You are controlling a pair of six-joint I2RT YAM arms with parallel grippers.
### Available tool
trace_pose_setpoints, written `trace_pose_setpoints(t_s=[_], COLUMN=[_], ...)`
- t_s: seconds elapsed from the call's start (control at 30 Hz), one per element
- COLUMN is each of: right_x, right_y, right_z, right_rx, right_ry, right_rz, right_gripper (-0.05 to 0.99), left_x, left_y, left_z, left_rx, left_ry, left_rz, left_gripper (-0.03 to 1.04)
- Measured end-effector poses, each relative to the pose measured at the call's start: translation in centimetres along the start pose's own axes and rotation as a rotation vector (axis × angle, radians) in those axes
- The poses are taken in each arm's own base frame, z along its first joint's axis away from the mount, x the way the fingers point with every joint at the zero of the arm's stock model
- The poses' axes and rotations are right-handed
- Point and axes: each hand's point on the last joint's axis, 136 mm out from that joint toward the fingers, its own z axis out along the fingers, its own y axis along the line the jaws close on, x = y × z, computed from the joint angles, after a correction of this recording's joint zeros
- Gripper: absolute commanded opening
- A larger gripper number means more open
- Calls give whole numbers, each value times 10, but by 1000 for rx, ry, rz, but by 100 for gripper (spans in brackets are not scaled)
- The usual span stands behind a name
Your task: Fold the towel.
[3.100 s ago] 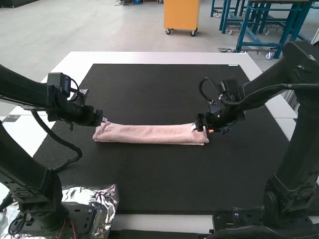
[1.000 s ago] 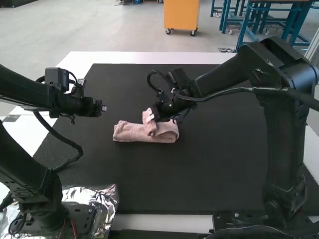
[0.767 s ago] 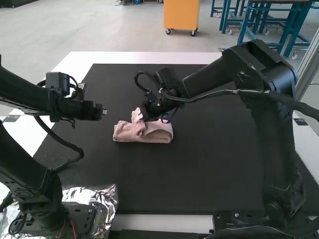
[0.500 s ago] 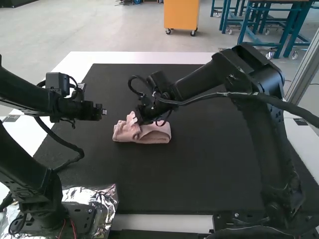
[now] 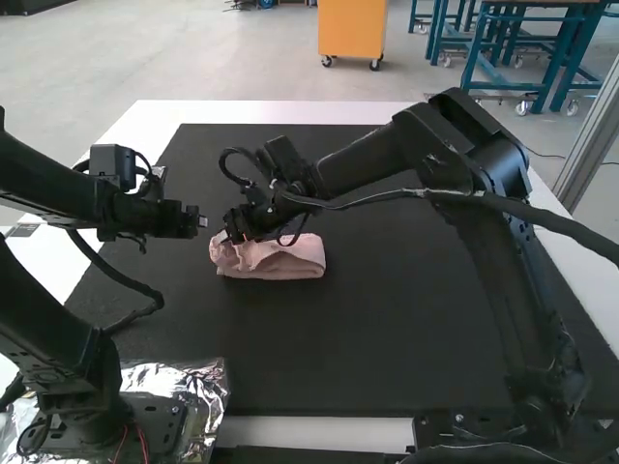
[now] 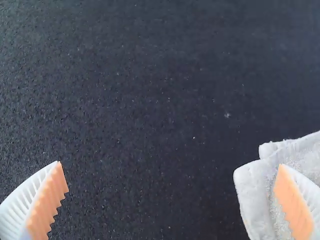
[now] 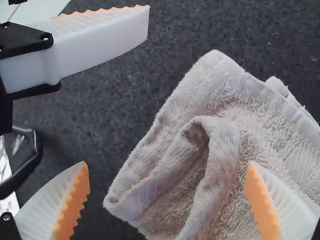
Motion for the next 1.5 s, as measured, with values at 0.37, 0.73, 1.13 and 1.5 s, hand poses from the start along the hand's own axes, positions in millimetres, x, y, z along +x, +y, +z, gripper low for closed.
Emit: trace_pose_setpoints(t_s=[0.37,0.73,1.13,1.5], right_x=[-9,-22,21,31], right_y=[-17,-16,-38,-53], right_z=[-49,-91,-52,-11], right_rx=[51,7,-31,-66], right_ry=[-12,-183,-146,-168], right_rz=[16,-30,32,83], right_gripper=[71,-2,-2,-2], left_x=[-3,-4,-15,-15], left_y=[-1,0,3,3], left_z=[-4,-5,-12,-11], left_rx=[-2,-10,-34,-36], left_ry=[-11,-13,-57,-63], left_rz=[3,4,9,4], left_gripper=[97,97,97,97])
